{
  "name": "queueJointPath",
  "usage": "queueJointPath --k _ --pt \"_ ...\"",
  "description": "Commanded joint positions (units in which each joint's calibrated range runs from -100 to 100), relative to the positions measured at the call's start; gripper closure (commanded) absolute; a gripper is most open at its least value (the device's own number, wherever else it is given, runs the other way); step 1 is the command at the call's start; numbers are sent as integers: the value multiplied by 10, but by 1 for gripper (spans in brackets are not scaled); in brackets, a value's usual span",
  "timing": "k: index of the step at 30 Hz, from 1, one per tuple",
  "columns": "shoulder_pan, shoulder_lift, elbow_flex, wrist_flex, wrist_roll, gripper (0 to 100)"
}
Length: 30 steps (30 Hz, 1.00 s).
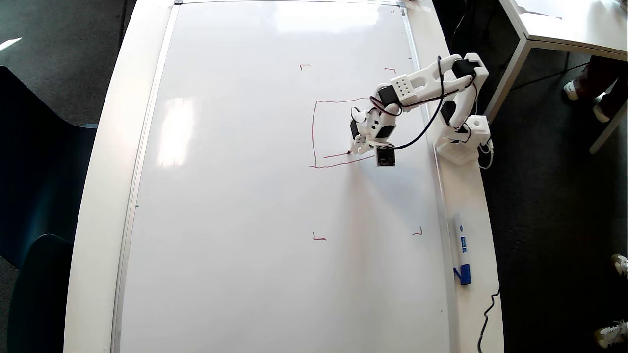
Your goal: Draw on a whiteboard a robot head using a pen attached to the gripper
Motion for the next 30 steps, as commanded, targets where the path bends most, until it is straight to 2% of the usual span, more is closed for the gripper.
queueJointPath --k 1,17,30 --pt "7 -18 -4 5 -2 99" --pt "91 -25 1 5 15 99" --pt "84 21 -42 -4 14 99"
